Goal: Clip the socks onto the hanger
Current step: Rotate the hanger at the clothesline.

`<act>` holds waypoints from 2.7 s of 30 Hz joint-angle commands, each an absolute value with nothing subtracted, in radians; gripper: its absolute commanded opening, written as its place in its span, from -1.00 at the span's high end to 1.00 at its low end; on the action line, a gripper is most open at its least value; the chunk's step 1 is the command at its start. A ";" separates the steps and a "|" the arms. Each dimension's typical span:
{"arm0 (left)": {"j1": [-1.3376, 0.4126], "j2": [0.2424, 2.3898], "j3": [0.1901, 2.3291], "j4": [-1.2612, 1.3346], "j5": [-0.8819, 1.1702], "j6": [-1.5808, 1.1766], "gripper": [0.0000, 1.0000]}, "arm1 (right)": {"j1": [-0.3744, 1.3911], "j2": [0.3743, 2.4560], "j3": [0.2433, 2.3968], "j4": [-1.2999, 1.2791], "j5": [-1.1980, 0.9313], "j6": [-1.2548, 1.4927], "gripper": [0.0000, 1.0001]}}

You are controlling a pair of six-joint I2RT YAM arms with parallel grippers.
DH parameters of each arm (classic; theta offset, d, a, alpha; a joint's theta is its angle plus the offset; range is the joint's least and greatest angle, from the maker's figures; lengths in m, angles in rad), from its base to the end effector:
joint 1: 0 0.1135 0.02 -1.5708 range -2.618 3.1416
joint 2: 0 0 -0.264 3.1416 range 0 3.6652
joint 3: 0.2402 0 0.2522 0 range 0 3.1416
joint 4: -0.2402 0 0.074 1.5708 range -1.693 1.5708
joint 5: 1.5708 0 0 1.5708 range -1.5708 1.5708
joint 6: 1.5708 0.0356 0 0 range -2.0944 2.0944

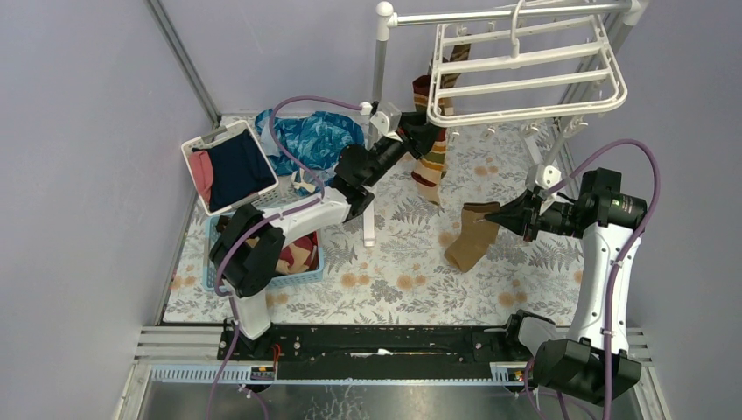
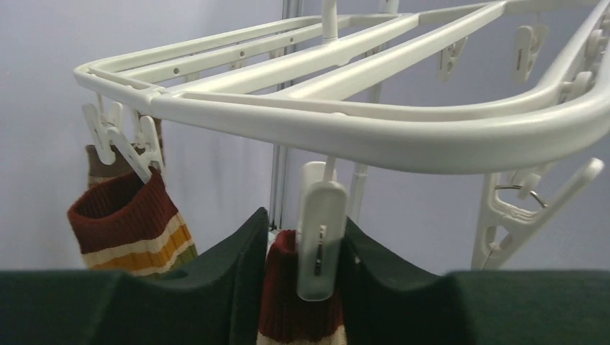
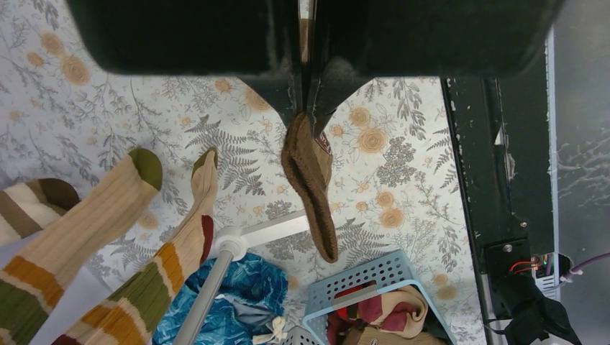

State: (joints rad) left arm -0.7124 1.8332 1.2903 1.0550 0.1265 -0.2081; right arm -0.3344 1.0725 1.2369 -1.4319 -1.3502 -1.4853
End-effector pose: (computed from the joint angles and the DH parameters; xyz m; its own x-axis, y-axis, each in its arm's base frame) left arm 0.3183 -0.2809 0.3468 0.2117 -0.4536 -0.8657 0.7925 0.5980 -0.1196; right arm 0.1532 -0.0164 0.3666 0.1257 -0.2745 -0.9533 -0.9156 0.3379 -0.2181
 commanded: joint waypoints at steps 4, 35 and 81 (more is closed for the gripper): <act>-0.713 1.764 1.229 1.111 0.153 -0.230 -0.13 | -0.327 1.053 1.223 -1.342 -1.419 -1.415 0.95; -0.854 1.695 1.102 1.251 0.492 -0.208 -0.98 | -0.323 1.071 1.206 -1.210 -1.303 -1.305 0.93; -0.969 1.949 1.397 1.166 0.326 -0.133 -0.93 | -0.324 1.054 1.164 -1.088 -1.237 -1.159 0.95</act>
